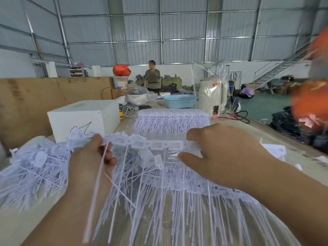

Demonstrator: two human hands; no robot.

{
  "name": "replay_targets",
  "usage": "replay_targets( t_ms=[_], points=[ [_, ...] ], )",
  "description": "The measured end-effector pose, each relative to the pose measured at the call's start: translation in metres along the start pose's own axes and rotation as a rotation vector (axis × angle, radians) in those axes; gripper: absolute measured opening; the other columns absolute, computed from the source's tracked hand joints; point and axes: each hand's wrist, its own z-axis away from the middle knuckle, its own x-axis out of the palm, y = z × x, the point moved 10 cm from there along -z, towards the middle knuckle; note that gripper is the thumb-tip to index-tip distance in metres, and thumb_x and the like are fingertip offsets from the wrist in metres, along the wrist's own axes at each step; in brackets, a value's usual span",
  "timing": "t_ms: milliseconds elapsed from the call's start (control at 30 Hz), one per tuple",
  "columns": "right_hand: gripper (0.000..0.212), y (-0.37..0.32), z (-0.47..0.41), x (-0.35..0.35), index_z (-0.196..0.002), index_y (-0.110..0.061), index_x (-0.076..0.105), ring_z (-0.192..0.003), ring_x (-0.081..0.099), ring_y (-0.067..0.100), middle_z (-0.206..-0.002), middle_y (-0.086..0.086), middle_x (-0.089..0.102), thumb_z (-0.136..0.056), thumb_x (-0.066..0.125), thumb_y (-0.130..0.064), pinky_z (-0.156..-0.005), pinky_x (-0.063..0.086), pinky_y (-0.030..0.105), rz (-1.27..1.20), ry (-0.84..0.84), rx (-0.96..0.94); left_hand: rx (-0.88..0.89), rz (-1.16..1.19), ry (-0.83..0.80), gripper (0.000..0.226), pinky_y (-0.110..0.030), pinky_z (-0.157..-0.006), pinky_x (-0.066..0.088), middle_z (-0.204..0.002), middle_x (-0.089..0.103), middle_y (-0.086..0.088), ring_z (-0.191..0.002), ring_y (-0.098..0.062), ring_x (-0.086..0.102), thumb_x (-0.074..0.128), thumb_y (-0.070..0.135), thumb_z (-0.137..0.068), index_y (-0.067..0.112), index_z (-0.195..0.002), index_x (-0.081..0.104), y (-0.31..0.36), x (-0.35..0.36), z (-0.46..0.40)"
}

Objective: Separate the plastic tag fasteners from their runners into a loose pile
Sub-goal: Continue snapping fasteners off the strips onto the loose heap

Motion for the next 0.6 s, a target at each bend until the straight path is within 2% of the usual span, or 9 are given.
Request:
replay_targets(
  t_ms=[67, 133, 267, 367, 433, 467, 533, 567, 600],
  points=[
    [0.035, -0.004, 0.002, -0.011, -0.093, -0.028, 0.047, -0.070, 0.053, 0.022, -0.072, -0.008, 0.047, -0.090, 0.037, -0.061, -0.055, 0.040, 0.031, 0.027, 0.081, -0.018, 0.168, -0.168, 0.063, 0.026, -0.023, -0.043, 0.035, -0.046, 0.053, 0.003, -0.033, -0.010, 0.044, 0.056, 0.027, -0.098, 0.015, -0.075, 0.055, 0.012, -0.002, 0.006],
    [0.034, -0.008, 0.006, -0.016, -0.094, -0.027, 0.047, -0.072, 0.054, 0.022, -0.076, -0.007, 0.049, -0.091, 0.033, -0.058, -0.056, 0.039, 0.031, 0.035, 0.120, -0.038, 0.241, -0.187, 0.035, 0.020, -0.017, -0.036, 0.037, -0.047, 0.056, 0.005, -0.032, -0.010, 0.046, 0.058, 0.023, -0.097, 0.015, -0.079, 0.058, 0.017, 0.005, 0.012],
    [0.036, -0.023, 0.014, -0.017, -0.086, -0.022, 0.053, -0.063, 0.055, 0.025, -0.071, -0.003, 0.052, -0.093, 0.031, -0.050, -0.051, 0.041, 0.031, 0.066, 0.169, -0.130, 0.134, -0.102, -0.161, 0.014, -0.017, -0.036, 0.039, -0.055, 0.058, -0.003, -0.037, -0.011, 0.044, 0.062, 0.006, -0.089, 0.014, -0.078, 0.062, 0.002, 0.025, 0.015],
    [0.035, -0.019, 0.013, -0.027, -0.082, -0.019, 0.057, -0.059, 0.053, 0.025, -0.065, -0.003, 0.051, -0.091, 0.035, -0.046, -0.046, 0.035, 0.028, 0.090, 0.262, -0.113, -0.003, -0.061, -0.304, 0.009, -0.015, -0.035, 0.034, -0.058, 0.057, -0.008, -0.037, -0.009, 0.039, 0.069, 0.008, -0.073, 0.014, -0.074, 0.062, -0.010, 0.038, 0.020],
    [0.039, -0.011, 0.009, -0.023, -0.093, -0.024, 0.056, -0.073, 0.053, 0.023, -0.076, -0.005, 0.053, -0.092, 0.025, -0.048, -0.056, 0.037, 0.029, 0.172, 0.232, -0.062, -0.041, -0.082, -0.362, 0.009, -0.015, -0.035, 0.034, -0.056, 0.060, -0.007, -0.036, -0.007, 0.040, 0.068, 0.012, -0.067, 0.015, -0.072, 0.061, -0.012, 0.046, 0.025],
    [0.040, -0.007, 0.008, -0.016, -0.101, -0.026, 0.056, -0.082, 0.052, 0.022, -0.085, -0.005, 0.055, -0.091, 0.025, -0.049, -0.066, 0.041, 0.031, 0.182, 0.197, -0.065, -0.049, -0.097, -0.383, 0.008, -0.015, -0.035, 0.034, -0.055, 0.060, -0.006, -0.035, -0.007, 0.040, 0.068, 0.012, -0.066, 0.015, -0.070, 0.062, -0.013, 0.049, 0.029],
    [0.037, -0.010, 0.008, 0.003, -0.115, -0.028, 0.053, -0.098, 0.049, 0.020, -0.101, -0.005, 0.057, -0.093, 0.034, -0.051, -0.091, 0.040, 0.036, 0.150, 0.082, -0.139, -0.052, -0.137, -0.462, 0.007, -0.016, -0.034, 0.035, -0.053, 0.058, -0.007, -0.034, -0.008, 0.040, 0.069, 0.012, -0.064, 0.016, -0.063, 0.064, -0.017, 0.059, 0.040],
    [0.037, -0.017, 0.010, 0.013, -0.119, -0.028, 0.052, -0.100, 0.049, 0.018, -0.103, -0.006, 0.056, -0.093, 0.038, -0.052, -0.097, 0.038, 0.037, 0.103, 0.025, -0.199, -0.047, -0.164, -0.523, 0.009, -0.016, -0.035, 0.036, -0.052, 0.056, -0.008, -0.034, -0.009, 0.041, 0.072, 0.011, -0.061, 0.017, -0.061, 0.066, -0.019, 0.065, 0.049],
    [0.036, -0.024, 0.012, 0.022, -0.118, -0.028, 0.051, -0.099, 0.051, 0.016, -0.102, -0.007, 0.057, -0.094, 0.042, -0.052, -0.096, 0.040, 0.038, -0.035, -0.021, -0.247, -0.043, -0.185, -0.588, 0.014, -0.017, -0.035, 0.036, -0.049, 0.053, -0.008, -0.033, -0.010, 0.041, 0.077, 0.009, -0.057, 0.017, -0.059, 0.066, -0.021, 0.072, 0.057]
  ],
)
